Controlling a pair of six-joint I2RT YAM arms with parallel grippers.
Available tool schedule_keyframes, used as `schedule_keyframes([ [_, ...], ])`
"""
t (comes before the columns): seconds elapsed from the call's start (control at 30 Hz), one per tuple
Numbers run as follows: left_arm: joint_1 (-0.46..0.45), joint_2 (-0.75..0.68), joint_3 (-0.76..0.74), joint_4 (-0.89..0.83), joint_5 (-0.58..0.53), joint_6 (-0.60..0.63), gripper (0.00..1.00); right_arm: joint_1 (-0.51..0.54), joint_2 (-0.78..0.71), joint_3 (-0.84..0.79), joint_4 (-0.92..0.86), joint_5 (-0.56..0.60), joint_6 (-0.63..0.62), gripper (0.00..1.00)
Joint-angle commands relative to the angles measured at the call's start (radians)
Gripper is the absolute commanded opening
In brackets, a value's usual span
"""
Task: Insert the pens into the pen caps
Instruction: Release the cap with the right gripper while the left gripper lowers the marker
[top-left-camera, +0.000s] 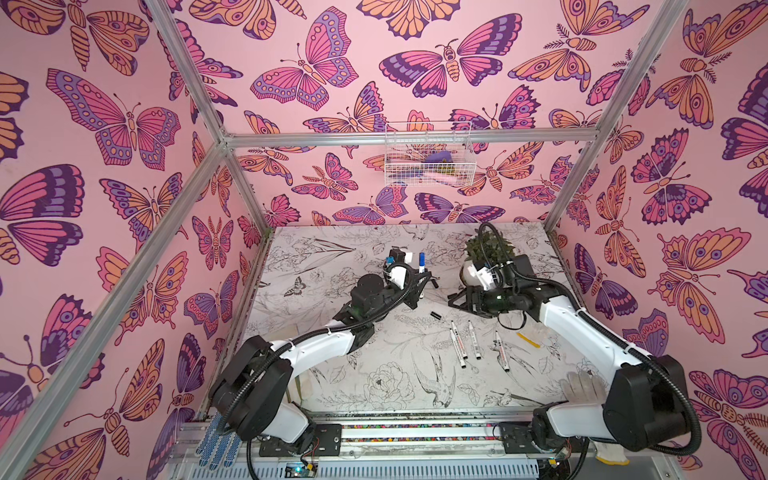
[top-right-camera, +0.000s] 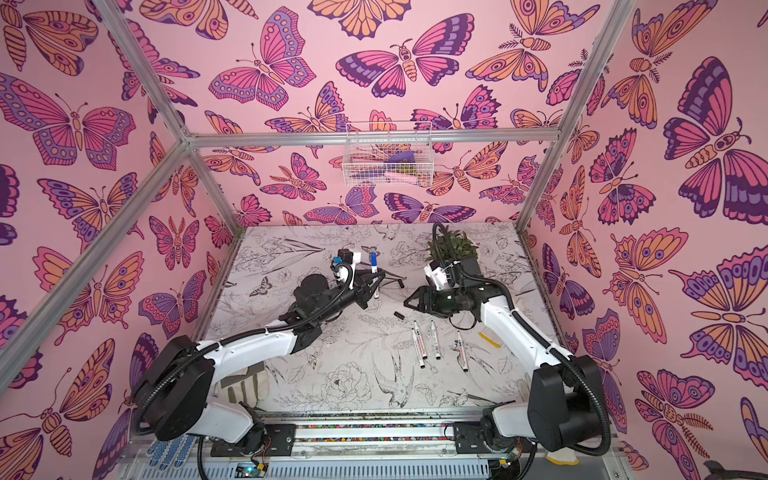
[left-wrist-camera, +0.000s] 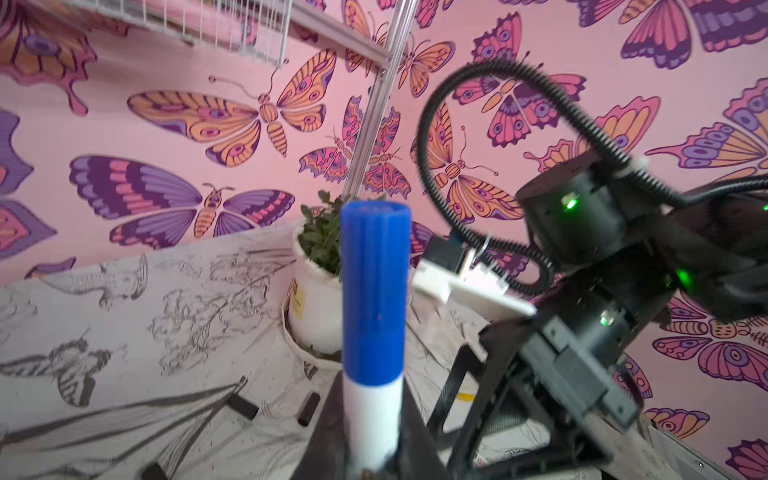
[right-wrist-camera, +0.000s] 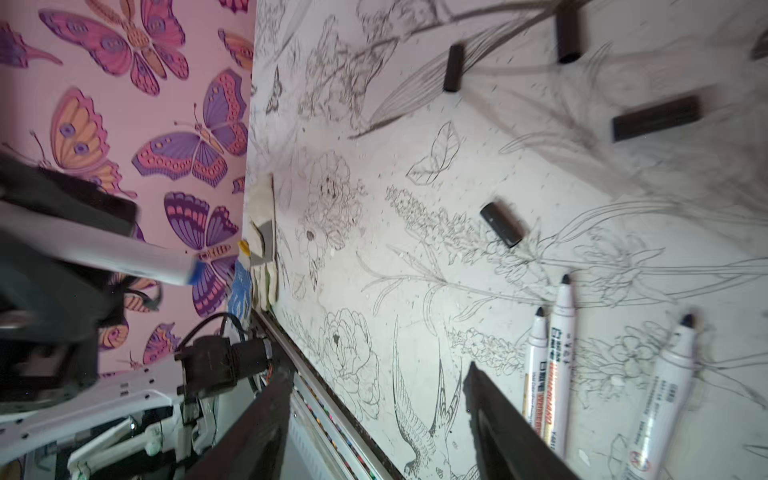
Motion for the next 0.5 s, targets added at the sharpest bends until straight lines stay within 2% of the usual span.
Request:
schedule_keyframes([
  [0.0, 0.037, 0.032, -0.033, 0.039, -0.026, -0.109, 0.00, -0.022, -0.039, 0.027, -0.001, 0.011, 0.018, 0.67],
  [0.1, 0.093, 0.069, -0.021, -0.041, -0.042, -0.215, 0.00, -0.029, -0.043, 0.026, -0.011, 0.039, 0.012, 0.67],
  [0.2, 0.164, 0.109, 0.043, -0.289, -0.061, -0.298, 0.00, -0.029, -0.035, 0.038, -0.033, 0.047, 0.008, 0.66],
  [0.33, 0.209, 0.190, 0.173, -0.643, -0.156, -0.244, 0.00, -0.029, -0.041, 0.047, -0.055, 0.062, 0.001, 0.65],
  [0.47, 0.227, 0.279, 0.279, -0.815, -0.222, -0.167, 0.00, -0.029, -0.050, 0.049, -0.074, 0.070, -0.008, 0.63],
])
